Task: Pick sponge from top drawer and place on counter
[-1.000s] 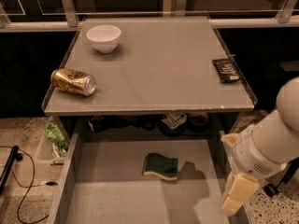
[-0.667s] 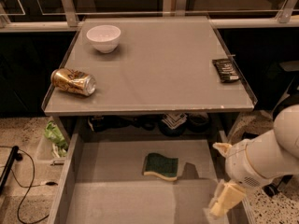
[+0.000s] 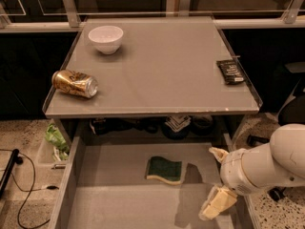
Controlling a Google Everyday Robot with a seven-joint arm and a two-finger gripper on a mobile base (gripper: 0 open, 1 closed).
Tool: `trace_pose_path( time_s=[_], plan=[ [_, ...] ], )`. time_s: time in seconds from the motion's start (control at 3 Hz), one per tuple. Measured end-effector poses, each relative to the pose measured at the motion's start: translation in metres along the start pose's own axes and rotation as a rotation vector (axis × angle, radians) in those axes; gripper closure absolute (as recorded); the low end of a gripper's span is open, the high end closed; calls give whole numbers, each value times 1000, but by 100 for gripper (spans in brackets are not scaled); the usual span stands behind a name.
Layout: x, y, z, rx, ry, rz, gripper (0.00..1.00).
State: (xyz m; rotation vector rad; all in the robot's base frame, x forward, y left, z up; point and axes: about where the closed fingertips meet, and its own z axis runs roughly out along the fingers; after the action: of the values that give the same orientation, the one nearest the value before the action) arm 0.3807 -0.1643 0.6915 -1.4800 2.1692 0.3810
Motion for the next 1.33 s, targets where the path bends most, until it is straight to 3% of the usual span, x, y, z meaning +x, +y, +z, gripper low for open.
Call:
trace_pose_path(
  time_s=[0.67,1.33],
  plan=[
    [-4,-7,32,-1,-70,8,0],
    [-20,-36,73,37,-151,26,0]
  ],
)
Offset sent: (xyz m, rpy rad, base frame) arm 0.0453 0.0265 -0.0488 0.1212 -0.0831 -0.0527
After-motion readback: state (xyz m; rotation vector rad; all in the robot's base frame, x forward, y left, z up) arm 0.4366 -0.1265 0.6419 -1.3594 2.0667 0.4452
